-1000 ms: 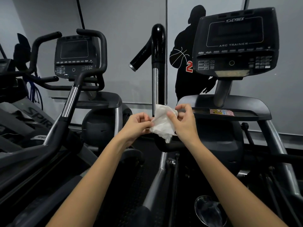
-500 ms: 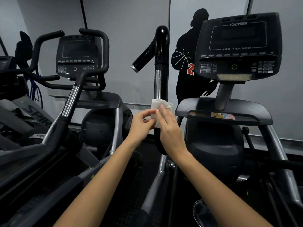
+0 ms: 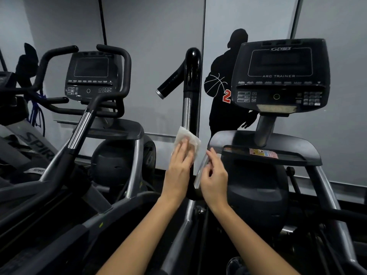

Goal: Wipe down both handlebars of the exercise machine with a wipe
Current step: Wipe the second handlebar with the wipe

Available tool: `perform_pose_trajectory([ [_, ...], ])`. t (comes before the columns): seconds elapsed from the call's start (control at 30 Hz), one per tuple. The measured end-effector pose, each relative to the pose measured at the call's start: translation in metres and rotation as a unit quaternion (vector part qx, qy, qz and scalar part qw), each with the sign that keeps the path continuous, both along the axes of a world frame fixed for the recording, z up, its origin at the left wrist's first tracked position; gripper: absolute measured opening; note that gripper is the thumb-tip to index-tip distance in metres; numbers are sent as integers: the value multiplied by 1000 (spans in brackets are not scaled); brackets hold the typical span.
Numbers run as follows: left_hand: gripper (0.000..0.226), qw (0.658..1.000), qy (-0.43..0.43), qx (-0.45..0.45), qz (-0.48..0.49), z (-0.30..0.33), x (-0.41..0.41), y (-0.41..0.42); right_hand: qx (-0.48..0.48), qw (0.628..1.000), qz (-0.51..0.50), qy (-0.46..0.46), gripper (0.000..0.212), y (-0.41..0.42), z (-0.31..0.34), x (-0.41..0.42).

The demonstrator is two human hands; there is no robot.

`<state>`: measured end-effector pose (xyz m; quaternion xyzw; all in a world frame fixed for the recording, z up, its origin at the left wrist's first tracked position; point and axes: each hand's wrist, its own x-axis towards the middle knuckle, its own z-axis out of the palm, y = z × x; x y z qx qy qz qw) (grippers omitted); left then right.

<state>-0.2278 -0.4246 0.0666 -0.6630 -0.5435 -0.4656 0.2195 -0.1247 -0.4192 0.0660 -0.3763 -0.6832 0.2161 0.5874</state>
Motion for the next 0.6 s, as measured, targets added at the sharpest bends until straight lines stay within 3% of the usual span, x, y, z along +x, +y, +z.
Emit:
perform_pose_trajectory([
  [0.1, 79, 1000, 18, 11, 1, 11, -7, 9, -69, 993, 45, -85, 52, 4, -16, -3],
  [0.23, 62, 999, 16, 45, 1, 46, -13, 19, -94, 989, 70, -93, 59, 9, -14, -20],
  [0.33, 58, 999, 31, 37, 2, 34, -20, 16, -95, 992, 51, -72, 50, 11, -12, -24],
  [0.47, 51, 1000, -11, 2, -21, 4, -24, 7, -85, 993, 37, -80, 28, 13, -5, -20],
  [0.6, 46, 999, -21, 35, -12, 50, -17, 24, -117, 988, 65, -80, 22, 17, 6, -16],
])
